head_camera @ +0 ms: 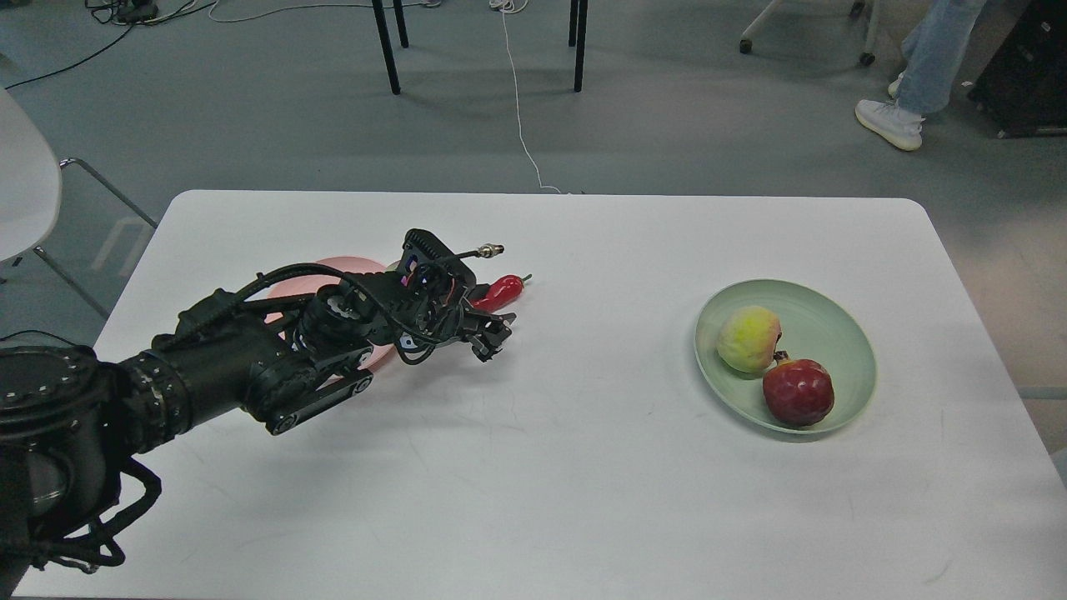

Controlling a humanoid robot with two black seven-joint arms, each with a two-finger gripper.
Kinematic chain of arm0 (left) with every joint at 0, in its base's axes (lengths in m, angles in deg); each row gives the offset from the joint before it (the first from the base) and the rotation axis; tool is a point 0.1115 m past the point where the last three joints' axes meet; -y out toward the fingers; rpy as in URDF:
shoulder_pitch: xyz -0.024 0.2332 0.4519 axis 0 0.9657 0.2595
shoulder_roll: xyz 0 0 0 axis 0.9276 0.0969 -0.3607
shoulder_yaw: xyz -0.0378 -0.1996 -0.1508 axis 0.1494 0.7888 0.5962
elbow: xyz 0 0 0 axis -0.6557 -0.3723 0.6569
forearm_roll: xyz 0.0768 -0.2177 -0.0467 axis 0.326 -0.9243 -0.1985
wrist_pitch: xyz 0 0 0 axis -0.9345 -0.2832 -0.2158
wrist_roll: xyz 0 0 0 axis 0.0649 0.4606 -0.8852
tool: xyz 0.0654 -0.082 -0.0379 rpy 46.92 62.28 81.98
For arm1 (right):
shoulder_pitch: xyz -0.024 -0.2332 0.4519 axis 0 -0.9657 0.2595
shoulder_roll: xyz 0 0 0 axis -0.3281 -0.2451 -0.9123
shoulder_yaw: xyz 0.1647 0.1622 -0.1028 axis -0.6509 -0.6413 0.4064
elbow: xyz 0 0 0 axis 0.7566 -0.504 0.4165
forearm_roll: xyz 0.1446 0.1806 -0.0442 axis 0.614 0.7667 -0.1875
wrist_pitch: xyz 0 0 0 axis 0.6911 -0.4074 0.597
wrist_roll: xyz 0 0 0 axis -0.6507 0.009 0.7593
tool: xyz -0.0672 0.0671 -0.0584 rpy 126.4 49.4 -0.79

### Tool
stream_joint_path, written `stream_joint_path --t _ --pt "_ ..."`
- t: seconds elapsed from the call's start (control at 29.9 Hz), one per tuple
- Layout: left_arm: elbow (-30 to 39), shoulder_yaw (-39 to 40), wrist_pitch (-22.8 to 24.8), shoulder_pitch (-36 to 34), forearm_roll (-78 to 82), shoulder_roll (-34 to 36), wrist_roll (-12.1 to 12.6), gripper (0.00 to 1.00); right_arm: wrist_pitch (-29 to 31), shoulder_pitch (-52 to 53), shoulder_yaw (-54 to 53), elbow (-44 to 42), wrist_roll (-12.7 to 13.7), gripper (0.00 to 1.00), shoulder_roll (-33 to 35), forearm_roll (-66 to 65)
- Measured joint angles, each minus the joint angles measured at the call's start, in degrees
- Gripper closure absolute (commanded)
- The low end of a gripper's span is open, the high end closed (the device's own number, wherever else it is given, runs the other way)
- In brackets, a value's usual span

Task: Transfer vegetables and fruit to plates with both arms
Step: 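Move the left gripper to the red chili pepper and grasp it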

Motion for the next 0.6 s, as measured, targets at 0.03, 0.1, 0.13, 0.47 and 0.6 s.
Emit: stream_joint_path --t 0.03,0.1,0.13,0.47,0.6 --pt "-0.1 0.0 0.0 0.0 0.0 -0.1 0.0 0.44 0.0 0.0 0.0 0.0 0.0 0.01 0.0 0.0" --pt "-0.1 0.0 0.0 -0.1 -0.2 -0.3 -0.1 0.44 0.0 0.0 0.0 0.0 0.0 0.01 0.0 0.0" --pt "0.1 0.1 0.1 -0.2 -0.5 -0.3 -0.1 0.44 0.0 0.0 -0.1 0.0 0.0 0.01 0.0 0.0" --pt "0.9 0.3 0.1 -2.5 -3.0 -0.3 -0.3 0.44 0.0 0.2 -0.4 0.0 0.0 0.01 0.0 0.0" --pt "0.3 0.2 0.0 -2.5 -3.0 0.0 -0.3 0.44 0.0 0.3 -0.4 0.0 0.0 0.01 0.0 0.0"
